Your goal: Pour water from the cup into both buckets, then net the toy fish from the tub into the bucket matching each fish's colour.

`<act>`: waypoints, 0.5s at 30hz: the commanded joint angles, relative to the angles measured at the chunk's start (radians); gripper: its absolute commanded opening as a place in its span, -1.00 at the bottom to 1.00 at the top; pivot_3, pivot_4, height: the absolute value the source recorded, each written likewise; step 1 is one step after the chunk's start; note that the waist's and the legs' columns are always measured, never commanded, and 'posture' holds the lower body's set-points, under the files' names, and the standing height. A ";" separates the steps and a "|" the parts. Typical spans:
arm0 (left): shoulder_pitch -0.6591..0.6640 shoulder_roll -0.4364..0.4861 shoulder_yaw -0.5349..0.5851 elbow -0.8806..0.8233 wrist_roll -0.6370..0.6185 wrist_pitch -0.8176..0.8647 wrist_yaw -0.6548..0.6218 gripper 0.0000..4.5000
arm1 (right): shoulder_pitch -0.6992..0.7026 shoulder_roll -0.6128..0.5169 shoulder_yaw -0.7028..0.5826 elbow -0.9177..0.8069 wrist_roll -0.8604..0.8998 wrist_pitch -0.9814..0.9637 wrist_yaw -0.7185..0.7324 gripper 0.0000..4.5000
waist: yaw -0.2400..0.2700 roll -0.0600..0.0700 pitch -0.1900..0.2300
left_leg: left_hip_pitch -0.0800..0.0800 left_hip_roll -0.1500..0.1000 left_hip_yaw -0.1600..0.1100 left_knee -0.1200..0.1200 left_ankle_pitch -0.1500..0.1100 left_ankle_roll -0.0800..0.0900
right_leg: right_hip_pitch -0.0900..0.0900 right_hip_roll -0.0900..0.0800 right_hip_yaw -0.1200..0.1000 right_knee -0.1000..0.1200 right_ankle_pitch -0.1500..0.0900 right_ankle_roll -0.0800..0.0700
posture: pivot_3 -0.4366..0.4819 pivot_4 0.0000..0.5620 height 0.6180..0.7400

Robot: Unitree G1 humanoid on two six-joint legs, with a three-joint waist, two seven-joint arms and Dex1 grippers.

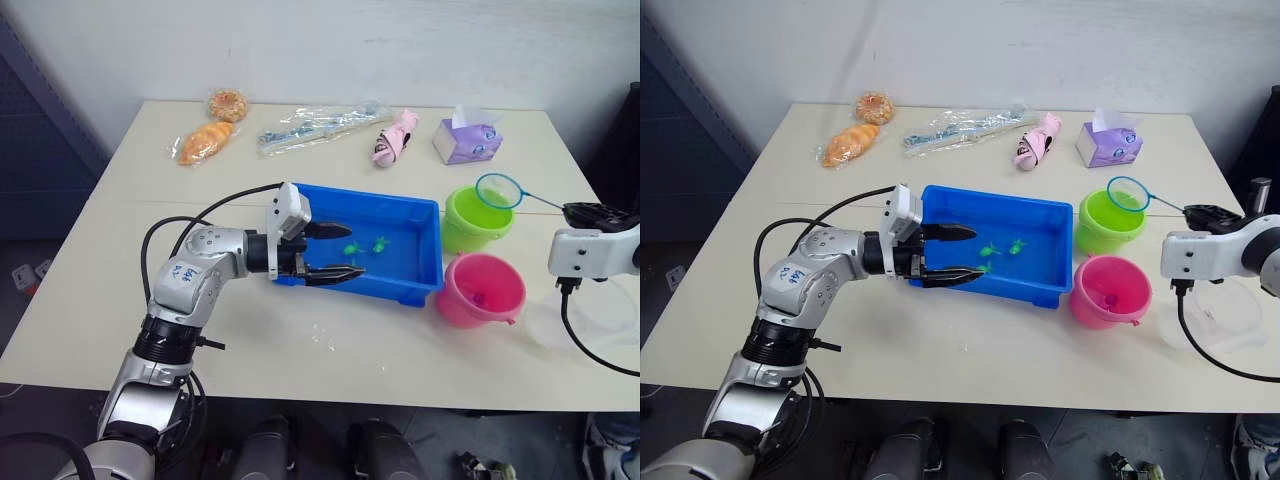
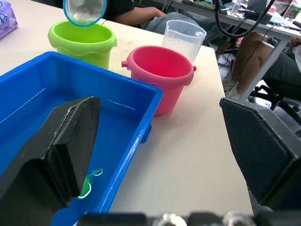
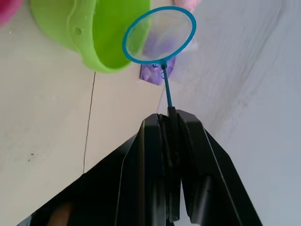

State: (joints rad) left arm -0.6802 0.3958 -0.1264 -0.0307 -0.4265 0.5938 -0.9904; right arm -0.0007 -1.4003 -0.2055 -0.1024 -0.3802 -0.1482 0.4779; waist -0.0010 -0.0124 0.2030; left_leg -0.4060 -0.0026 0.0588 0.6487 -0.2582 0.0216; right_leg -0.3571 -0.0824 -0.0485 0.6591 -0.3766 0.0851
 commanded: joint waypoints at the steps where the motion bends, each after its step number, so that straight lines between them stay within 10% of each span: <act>1: -0.012 0.001 0.004 -0.019 -0.006 -0.024 -0.005 0.94 | -0.057 0.010 -0.061 0.039 -0.009 -0.005 -0.007 -1.00 | 0.000 0.000 0.000 | 0.000 0.000 0.000 0.000 0.000 0.000 | 0.000 0.000 0.000 0.000 0.000 0.000 | -0.05 -0.47 0.98; 9: 0.024 0.126 0.027 0.022 0.016 -0.050 -0.072 0.94 | -0.190 0.278 -0.135 -0.303 0.578 0.581 0.232 -1.00 | -0.003 0.000 0.000 | 0.000 0.003 -0.001 0.000 0.000 -0.001 | 0.001 0.003 -0.001 0.000 0.000 0.000 | -0.05 -0.47 0.98; 15: 0.114 0.224 0.040 -0.028 0.020 -0.050 -0.075 0.94 | -0.234 0.334 -0.060 -0.473 0.702 0.927 0.207 -1.00 | 0.001 0.000 0.000 | 0.000 0.002 -0.003 0.000 -0.001 0.000 | 0.001 0.001 0.000 0.000 0.000 -0.001 | -0.05 -0.47 0.98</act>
State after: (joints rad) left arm -0.5683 0.6051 -0.1164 -0.0016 -0.4085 0.5539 -1.0686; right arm -0.2291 -1.0790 -0.2752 -0.5295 0.3017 0.7112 0.7018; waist -0.0003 -0.0121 0.2031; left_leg -0.4062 -0.0004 0.0553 0.6489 -0.2589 0.0218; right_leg -0.3559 -0.0820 -0.0492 0.6582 -0.3764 0.0843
